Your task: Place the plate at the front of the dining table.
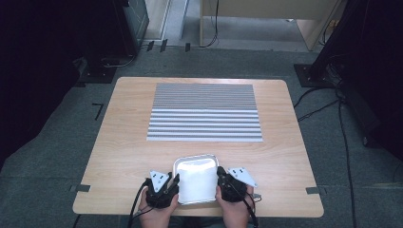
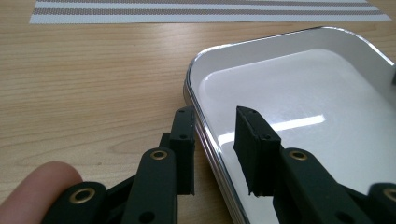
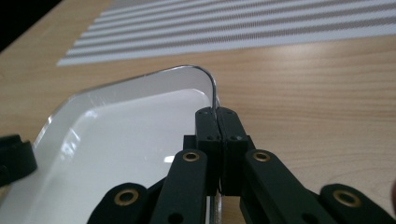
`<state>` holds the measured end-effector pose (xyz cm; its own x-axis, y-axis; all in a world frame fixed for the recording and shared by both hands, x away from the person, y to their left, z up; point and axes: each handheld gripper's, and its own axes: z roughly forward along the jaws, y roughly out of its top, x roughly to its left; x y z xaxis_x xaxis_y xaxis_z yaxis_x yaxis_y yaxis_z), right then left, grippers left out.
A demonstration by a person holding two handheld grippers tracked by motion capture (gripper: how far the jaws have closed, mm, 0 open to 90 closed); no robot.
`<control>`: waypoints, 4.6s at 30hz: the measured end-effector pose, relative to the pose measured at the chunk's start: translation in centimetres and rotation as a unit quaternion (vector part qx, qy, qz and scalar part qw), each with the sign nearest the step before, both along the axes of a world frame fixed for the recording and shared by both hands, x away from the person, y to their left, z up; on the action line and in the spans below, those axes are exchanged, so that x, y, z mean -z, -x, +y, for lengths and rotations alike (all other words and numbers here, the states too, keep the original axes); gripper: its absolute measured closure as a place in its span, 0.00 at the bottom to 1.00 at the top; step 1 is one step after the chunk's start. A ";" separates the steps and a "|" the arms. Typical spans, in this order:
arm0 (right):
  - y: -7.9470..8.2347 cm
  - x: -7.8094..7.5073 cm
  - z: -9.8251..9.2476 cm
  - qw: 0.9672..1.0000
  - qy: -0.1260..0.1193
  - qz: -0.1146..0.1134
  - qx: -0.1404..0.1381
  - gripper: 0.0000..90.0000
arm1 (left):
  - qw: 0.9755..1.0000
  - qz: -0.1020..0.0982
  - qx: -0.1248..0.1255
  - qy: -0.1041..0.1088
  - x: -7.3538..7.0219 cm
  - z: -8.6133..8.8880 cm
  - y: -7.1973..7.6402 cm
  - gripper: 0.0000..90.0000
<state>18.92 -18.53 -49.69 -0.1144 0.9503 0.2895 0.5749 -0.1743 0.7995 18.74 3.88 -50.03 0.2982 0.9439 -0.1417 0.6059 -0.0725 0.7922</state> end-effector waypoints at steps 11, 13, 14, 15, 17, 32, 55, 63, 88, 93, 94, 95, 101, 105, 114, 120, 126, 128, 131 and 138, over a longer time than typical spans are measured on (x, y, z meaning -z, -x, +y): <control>0.4 0.0 -0.2 1.000 0.017 -0.002 0.015 1.00 | 1.000 -0.013 0.004 -0.007 -0.2 -1.2 1.0 0.76; 0.5 0.1 -0.1 1.000 0.023 -0.005 0.017 1.00 | 1.000 -0.008 0.011 -0.010 0.0 -1.5 1.3 0.76; 0.5 0.1 0.0 1.000 0.025 -0.007 0.017 1.00 | 1.000 -0.013 0.010 -0.013 0.1 -1.6 1.4 0.76; 0.5 0.1 0.0 0.999 0.026 -0.006 0.019 1.00 | 1.000 -0.014 0.009 -0.013 0.1 -1.7 1.4 0.76; 0.6 0.1 0.1 0.999 0.032 -0.010 0.021 1.00 | 1.000 -0.014 0.009 -0.009 0.1 -1.7 1.5 0.75; 1.8 0.0 -0.7 0.998 0.032 -0.020 0.053 0.98 | 0.999 0.018 0.024 0.011 1.1 -2.5 0.4 0.71; 1.0 -0.7 -0.7 0.999 0.019 -0.007 0.049 1.00 | 0.999 -0.021 0.003 0.025 -0.1 -2.0 -0.4 0.99; 0.1 -0.7 1.4 1.000 0.020 0.001 0.019 1.00 | 0.998 -0.013 0.040 0.037 -0.5 -3.1 -0.7 0.85; 0.6 -0.5 -1.4 0.999 0.016 -0.023 0.020 0.96 | 0.999 0.017 0.010 0.037 1.0 -1.8 0.5 0.70; 0.2 -0.4 -1.1 0.999 0.051 -0.004 -0.009 0.98 | 0.999 0.022 0.010 0.045 1.0 -1.7 0.4 0.69; 0.3 -0.4 -0.9 0.998 0.061 -0.010 -0.005 0.99 | 0.999 0.023 0.010 0.046 0.9 -1.6 0.4 0.69; 0.4 -0.4 -0.7 0.997 0.071 -0.012 0.001 0.99 | 0.999 0.023 0.010 0.047 0.9 -1.6 0.3 0.69; 0.5 -0.2 -0.9 0.999 0.042 -0.009 0.023 1.00 | 0.998 0.025 0.005 0.060 0.9 -1.5 0.2 0.67; 0.6 0.0 -0.9 0.999 0.032 -0.011 0.032 1.00 | 0.998 0.021 -0.001 0.065 0.7 -1.3 0.2 0.70; 0.9 0.3 -0.8 0.999 0.017 -0.016 0.045 1.00 | 0.996 0.030 0.000 0.081 0.9 -1.3 0.1 0.72; 0.9 0.4 -0.9 0.999 0.004 -0.013 0.050 1.00 | 0.996 0.031 -0.005 0.088 1.0 -1.3 0.0 0.80; 0.9 0.4 -0.7 0.998 0.004 -0.015 0.057 1.00 | 0.995 0.035 -0.012 0.096 1.0 -0.9 -0.4 0.90; 1.0 0.4 -0.6 0.998 0.001 -0.014 0.060 1.00 | 0.995 0.033 -0.016 0.098 1.0 -0.9 -0.4 0.91; 1.0 0.2 -0.6 0.998 -0.006 -0.017 0.056 1.00 | 0.994 0.029 -0.021 0.101 0.9 -0.8 -0.5 0.92; 1.0 -0.5 -0.3 0.999 -0.008 -0.020 0.044 1.00 | 0.994 0.027 -0.025 0.101 0.8 -0.2 -0.8 0.95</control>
